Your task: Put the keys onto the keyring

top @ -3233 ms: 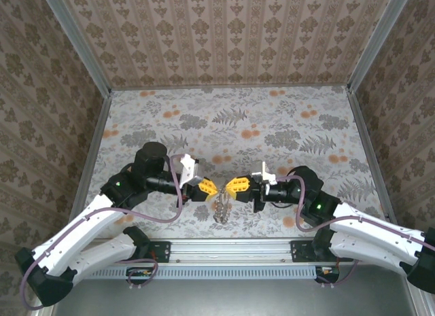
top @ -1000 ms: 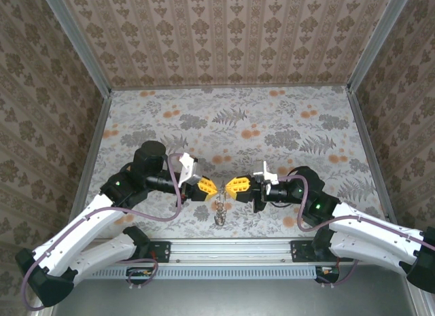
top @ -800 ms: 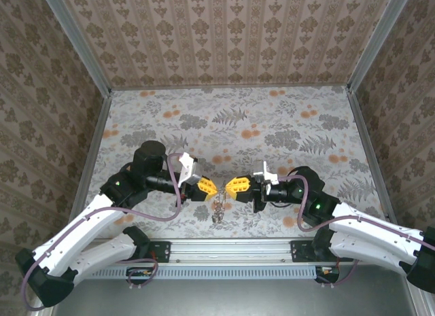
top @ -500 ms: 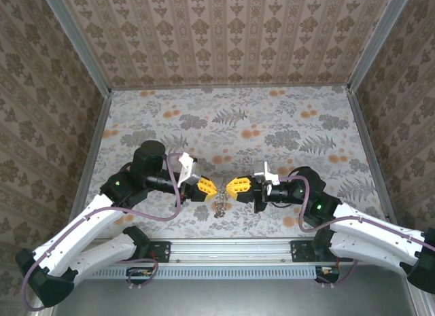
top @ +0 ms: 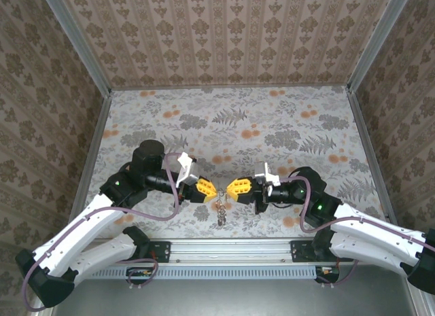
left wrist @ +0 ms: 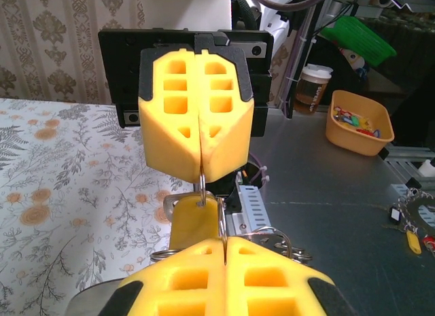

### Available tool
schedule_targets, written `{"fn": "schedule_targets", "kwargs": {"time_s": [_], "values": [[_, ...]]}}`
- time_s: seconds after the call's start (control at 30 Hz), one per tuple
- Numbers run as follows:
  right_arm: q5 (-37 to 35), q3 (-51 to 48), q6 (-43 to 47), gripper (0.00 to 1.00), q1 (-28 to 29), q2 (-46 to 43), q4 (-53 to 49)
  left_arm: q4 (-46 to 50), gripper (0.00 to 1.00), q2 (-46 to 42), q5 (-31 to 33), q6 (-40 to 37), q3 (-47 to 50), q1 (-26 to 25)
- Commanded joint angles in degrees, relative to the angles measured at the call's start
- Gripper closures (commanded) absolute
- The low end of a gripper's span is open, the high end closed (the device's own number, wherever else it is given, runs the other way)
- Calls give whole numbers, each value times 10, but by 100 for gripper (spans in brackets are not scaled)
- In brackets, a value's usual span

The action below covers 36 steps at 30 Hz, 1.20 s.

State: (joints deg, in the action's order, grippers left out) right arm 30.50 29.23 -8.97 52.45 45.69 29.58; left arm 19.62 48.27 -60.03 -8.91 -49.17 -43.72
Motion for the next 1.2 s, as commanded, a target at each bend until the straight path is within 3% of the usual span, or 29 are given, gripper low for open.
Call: {"fn": "schedule_targets", "kwargs": {"time_s": [0.0,0.4,1.17], "values": [[18,0,-5,100,4,-11,19,-27,100,-8,-25,9,-14,6],[-4,-32,-42,100,6,-33,81,-60,100,-14,-48,37,1,9],[-1,-21,-53,100,25,8,138,-78,100,-14,-61,44,10,9]]}}
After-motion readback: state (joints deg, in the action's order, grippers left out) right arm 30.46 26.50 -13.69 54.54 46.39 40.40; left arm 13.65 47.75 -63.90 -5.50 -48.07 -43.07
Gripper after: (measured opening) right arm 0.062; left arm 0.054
